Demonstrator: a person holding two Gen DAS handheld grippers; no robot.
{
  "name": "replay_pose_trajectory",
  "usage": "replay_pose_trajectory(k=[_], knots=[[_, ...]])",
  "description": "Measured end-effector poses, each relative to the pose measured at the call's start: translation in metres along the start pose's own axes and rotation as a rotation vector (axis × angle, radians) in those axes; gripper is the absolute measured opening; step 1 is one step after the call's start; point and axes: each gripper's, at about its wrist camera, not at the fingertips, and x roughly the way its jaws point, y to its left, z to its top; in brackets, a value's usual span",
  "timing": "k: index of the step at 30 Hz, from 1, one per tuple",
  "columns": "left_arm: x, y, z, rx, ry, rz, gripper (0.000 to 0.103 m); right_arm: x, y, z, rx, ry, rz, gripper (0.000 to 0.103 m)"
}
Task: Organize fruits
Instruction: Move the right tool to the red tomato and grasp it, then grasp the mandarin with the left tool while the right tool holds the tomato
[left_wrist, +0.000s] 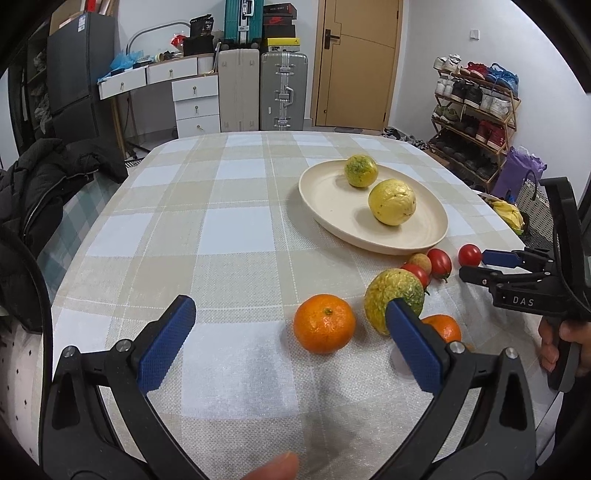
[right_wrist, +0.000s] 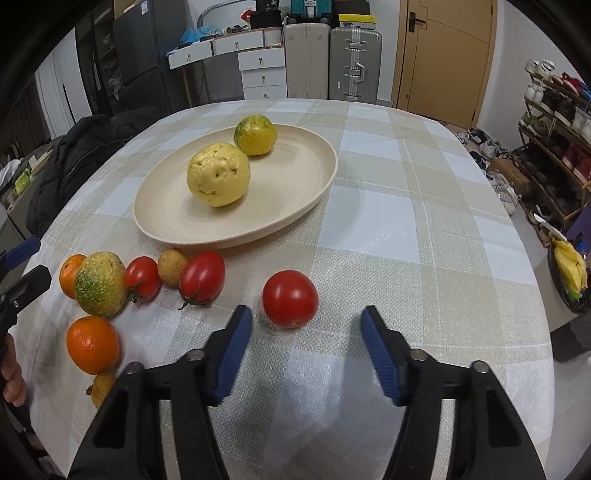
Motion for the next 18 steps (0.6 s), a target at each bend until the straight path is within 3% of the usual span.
replay_pose_trajectory(k=[4, 11, 18], knots=[[0.0017, -0.0007, -0.0014, 0.000, 0.008, -0.006, 0.103, 0.0006, 0.0000, 0.0019, -0.002, -0.001, 0.008, 0.050], [0.0049, -0.0019, -0.0021, 0.009, 0.016, -0.001, 0.103, -0.0017, -0.0024, 0.0019, 0.028, -0.022, 0.066, 0.030], [0.0080, -0.0017, -0.0025, 0.014, 0.024, -0.002, 0.103, -0.0022, -0.0011, 0.0015, 0.031, -0.030, 0.076, 0.030]])
